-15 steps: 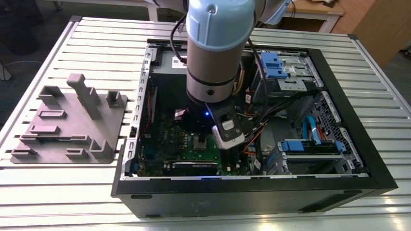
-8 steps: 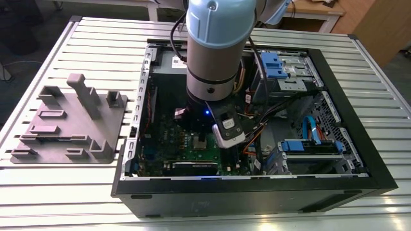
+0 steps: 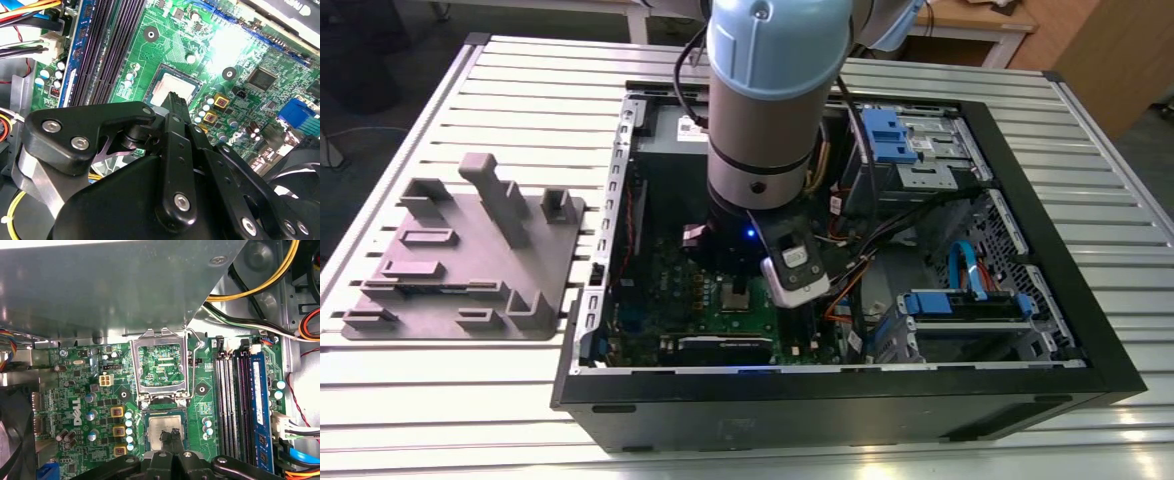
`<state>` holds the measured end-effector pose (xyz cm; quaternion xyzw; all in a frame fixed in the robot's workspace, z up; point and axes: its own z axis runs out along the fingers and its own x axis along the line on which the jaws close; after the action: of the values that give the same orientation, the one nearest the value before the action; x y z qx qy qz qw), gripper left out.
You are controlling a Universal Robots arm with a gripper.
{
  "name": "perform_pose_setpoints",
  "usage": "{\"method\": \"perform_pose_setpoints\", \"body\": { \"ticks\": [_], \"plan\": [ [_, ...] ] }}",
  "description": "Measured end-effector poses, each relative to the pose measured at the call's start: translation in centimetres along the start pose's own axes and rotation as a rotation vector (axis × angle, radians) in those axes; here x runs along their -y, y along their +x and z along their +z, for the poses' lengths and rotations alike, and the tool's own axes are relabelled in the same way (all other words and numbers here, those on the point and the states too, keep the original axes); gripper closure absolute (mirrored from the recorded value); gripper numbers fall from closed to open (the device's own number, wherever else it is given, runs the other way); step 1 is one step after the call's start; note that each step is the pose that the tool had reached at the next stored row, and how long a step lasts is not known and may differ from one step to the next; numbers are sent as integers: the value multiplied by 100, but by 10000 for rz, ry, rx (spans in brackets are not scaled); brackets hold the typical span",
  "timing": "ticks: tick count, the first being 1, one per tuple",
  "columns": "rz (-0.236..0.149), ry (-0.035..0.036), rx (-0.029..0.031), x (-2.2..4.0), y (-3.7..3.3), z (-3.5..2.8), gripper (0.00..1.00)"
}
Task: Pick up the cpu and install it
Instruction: 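Close the cpu cover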
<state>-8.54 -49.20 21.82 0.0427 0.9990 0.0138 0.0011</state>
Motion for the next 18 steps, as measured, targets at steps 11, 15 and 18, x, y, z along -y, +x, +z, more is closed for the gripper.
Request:
{"method": "perform_pose_setpoints", "body": {
  "ticks": [11,15,18],
  "plan": [
    [3,3,-48,-12,-134,4,90],
    [3,8,-64,-25,-167,4,90],
    [3,10,-83,-33,-196,4,90]
  ]
}}
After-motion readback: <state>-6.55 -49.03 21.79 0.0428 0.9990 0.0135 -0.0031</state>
